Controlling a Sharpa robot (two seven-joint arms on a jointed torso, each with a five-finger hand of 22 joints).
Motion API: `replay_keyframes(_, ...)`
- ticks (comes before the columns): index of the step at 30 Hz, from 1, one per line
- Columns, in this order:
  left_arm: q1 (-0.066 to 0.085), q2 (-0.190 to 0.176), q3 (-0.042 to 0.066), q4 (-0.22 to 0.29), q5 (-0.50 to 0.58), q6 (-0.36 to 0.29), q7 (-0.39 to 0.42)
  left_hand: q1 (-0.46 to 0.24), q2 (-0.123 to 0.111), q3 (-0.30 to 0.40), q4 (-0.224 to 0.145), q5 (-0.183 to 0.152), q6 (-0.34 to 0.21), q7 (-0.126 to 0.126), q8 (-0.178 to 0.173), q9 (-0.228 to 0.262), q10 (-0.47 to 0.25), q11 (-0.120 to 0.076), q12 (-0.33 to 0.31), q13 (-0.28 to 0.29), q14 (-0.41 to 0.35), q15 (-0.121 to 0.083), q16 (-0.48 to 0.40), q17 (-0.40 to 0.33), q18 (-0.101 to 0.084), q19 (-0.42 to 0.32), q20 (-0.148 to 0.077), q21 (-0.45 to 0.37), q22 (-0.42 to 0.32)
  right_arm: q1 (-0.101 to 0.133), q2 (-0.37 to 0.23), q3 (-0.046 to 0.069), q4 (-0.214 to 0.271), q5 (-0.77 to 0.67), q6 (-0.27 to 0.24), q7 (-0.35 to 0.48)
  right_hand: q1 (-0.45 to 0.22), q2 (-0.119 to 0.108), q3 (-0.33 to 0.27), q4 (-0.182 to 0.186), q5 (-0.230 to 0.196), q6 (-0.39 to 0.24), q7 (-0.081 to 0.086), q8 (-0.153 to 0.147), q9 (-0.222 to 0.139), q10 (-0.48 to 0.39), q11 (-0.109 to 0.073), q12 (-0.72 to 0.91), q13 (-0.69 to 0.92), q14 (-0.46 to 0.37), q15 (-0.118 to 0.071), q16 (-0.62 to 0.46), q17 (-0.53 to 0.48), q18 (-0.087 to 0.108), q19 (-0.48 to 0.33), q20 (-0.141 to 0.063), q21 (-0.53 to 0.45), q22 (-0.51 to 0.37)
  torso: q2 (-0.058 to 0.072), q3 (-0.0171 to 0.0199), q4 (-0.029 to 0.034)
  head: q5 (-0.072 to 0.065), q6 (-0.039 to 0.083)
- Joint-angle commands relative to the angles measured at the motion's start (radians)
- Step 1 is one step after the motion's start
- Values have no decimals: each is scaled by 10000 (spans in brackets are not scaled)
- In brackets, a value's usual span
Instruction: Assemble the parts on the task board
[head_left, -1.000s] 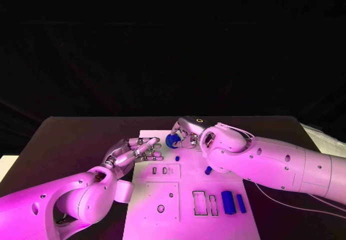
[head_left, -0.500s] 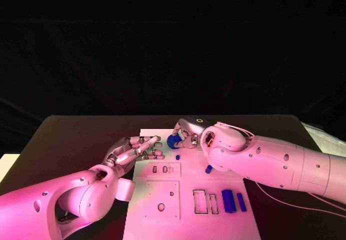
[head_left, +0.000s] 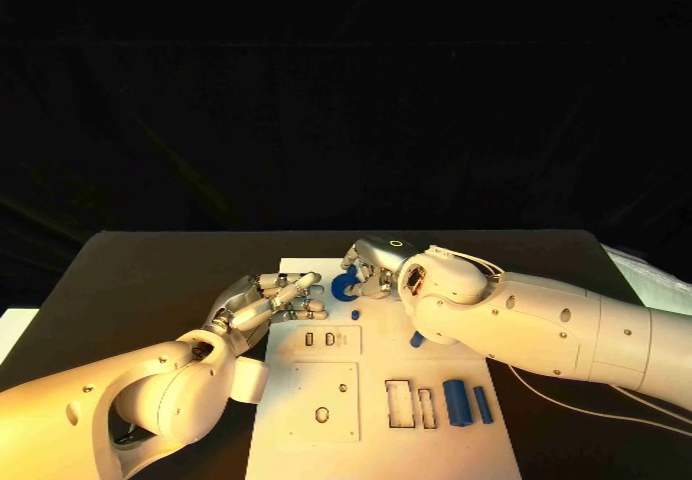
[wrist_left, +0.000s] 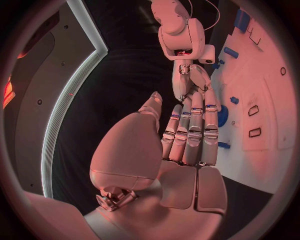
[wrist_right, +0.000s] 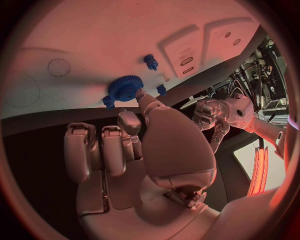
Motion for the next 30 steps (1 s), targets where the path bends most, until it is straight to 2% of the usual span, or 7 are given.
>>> replay_keyframes(1, 11, 2, 8, 32, -45, 182, 48, 8, 128, -7, -72, -1, 8, 35, -35, -10, -2, 27, -44, -11, 78, 18, -46, 13, 96, 65, -22, -44, -17, -3, -29, -5, 18, -129, 78, -13, 3, -58, -63, 16, -19, 13, -12, 14, 19, -15, 8, 32, 46, 645, 69, -72, 683, -60, -7, 66, -43, 557, -2, -3, -4, -9, -7)
replay_keyframes(5, 11, -11, 8, 33, -45, 181, 48, 8, 128, -7, -72, -1, 8, 35, -35, -10, -2, 27, -44, -11, 78, 18, -46, 13, 96, 65, -22, -44, -17, -6, -144, -7, 123, -82, -153, 36, 20, -14, -62, 73, 37, 142, -36, 65, 49, -14, -10, 21, 39, 645, 63, -72, 690, -58, -6, 77, -45, 559, 0, 9, -7, -4, -5)
replay_keyframes(10, 11, -30, 8, 21, -45, 191, 50, 8, 128, -7, -72, -1, 8, 35, -35, -10, -2, 27, -44, -11, 78, 18, -46, 13, 96, 65, -22, -44, -17, -9, -658, 10, 579, 375, -1160, 446, 86, 51, -29, 131, 481, 353, -73, 101, 70, 176, -46, 377, 328, 654, 33, -58, 723, -73, 49, 62, -16, 635, -12, 8, -6, -46, 7)
replay_keyframes(13, 10, -57, 8, 4, -45, 199, 54, 8, 128, -7, -72, -1, 8, 35, -35, -10, -2, 27, -44, -11, 78, 18, -46, 13, 96, 65, -22, -44, -17, 3, -1171, 56, 922, 1010, -1517, 947, 140, 68, -1, 119, 591, 465, -92, 125, 80, 215, -64, 458, 398, 655, 20, -59, 724, -71, 46, 51, -17, 631, -30, 15, -48, -30, 19)
replay_keyframes(19, 10, -88, 7, -60, -45, 234, 73, 8, 128, -7, -72, -1, 8, 35, -35, -10, -2, 27, -44, -11, 78, 18, -46, 13, 96, 65, -22, -44, -17, 93, -2370, 144, 1341, 2866, -1190, 1981, 313, 47, 47, -10, 654, 610, -109, 142, 82, 287, -85, 643, 562, 659, 0, -50, 756, -63, 18, 31, -33, 594, -98, 32, -202, -1, 54)
replay_keyframes(25, 5, -51, 5, -167, -45, 289, 81, 18, 146, -17, -102, -3, 9, 33, -51, -9, -1, 25, -63, -13, 79, 17, -60, 38, 96, 71, -23, -53, -19, 90, -3413, 152, 1517, 3603, -812, 2919, 462, 28, 83, -152, 706, 694, -114, 139, 76, 298, -93, 697, 620, 670, -8, -26, 818, -68, 31, 20, -28, 617, -168, 104, -310, 36, 47)
replay_keyframes(30, -1, 2, 4, -262, -45, 319, 83, 18, 146, -17, -102, -3, 9, 33, -51, -9, -1, 25, -63, -13, 79, 17, -60, 38, 96, 71, -23, -53, -19, 36, -3902, 100, 1377, 3641, -665, 3303, 504, 11, 88, -199, 716, 716, -117, 134, 73, 305, -95, 720, 643, 679, -10, -4, 867, -76, 56, 17, -15, 653, -232, 153, -373, -50, 35)
